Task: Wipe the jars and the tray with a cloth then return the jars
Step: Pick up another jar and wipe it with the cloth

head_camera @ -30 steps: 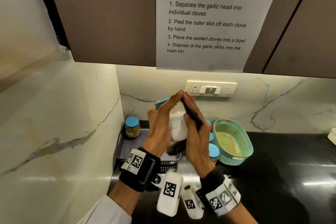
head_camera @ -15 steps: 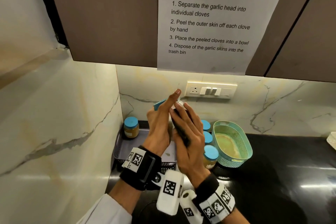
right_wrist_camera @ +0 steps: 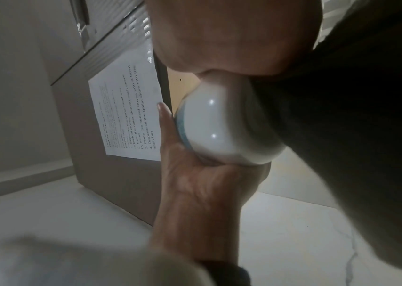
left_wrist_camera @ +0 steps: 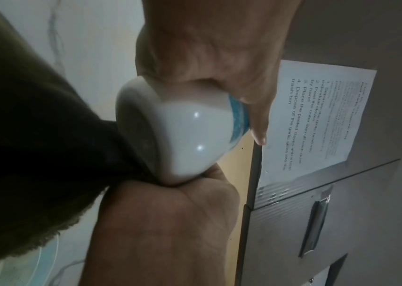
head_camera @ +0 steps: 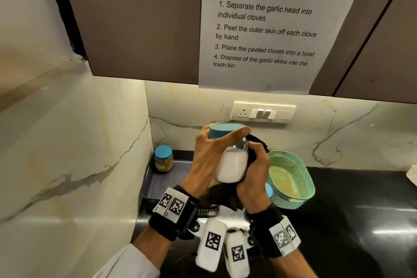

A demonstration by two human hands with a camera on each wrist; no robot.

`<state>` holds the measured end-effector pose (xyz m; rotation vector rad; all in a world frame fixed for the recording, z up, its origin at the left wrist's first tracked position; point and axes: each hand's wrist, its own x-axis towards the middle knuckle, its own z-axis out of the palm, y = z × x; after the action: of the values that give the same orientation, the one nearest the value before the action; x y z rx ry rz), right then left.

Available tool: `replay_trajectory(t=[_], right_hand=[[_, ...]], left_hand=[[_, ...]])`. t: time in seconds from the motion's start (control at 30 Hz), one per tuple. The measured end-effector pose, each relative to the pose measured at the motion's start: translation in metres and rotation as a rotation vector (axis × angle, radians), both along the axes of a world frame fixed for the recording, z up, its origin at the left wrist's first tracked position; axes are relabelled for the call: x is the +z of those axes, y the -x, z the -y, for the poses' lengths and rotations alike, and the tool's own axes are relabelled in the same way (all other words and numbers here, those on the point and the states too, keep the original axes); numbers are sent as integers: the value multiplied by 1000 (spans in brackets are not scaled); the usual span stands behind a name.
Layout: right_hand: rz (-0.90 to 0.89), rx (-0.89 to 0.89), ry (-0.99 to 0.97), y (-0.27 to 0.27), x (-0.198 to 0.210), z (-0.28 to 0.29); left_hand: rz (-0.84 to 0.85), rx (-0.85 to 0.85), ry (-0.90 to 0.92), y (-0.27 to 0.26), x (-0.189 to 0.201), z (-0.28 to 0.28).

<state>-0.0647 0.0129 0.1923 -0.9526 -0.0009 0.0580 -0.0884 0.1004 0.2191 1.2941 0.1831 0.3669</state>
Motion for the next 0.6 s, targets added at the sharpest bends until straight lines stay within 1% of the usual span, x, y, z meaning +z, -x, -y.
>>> replay_trajectory(t=[0.1,0.17,0.2,0.23,0.27,0.33,0.37,0.4,0.43,0.47,0.5,0.57,0.6], right_hand=[[53,-31,42,-2,-1,0],[114,-72,95,5,-2,-2],[175,-109,130,11,-2,-2],[282,-148,176,17,-4,-3],[440,-178,261,24,-8,-3],[845,-243,525,35,-16,-5],[1003,-272,629,37,-21,-6],[1097,-280,686,32,-23,-6],[1109,-259,671,26,-23,-5],[1062,-231,624,19,-20,-5],[907,-177,515,11,-12,-3],[470,-100,302,0,4,2],[348,-85,277,-2,7,3]], left_hand=[[11,18,-54,1,-3,-2],[21,34,-13,3,-2,-2],[20,37,25,2,-2,-3],[11,33,68,1,-1,-5],[0,28,122,1,0,-8],[-36,19,233,-1,-2,-14],[-45,21,275,-1,-3,-16],[-44,28,308,-1,-3,-17],[-43,19,337,0,-3,-16],[-35,6,364,0,-2,-15],[-10,-12,381,2,-1,-12],[-10,-7,360,4,-2,-7],[-23,6,338,4,-2,-7]])
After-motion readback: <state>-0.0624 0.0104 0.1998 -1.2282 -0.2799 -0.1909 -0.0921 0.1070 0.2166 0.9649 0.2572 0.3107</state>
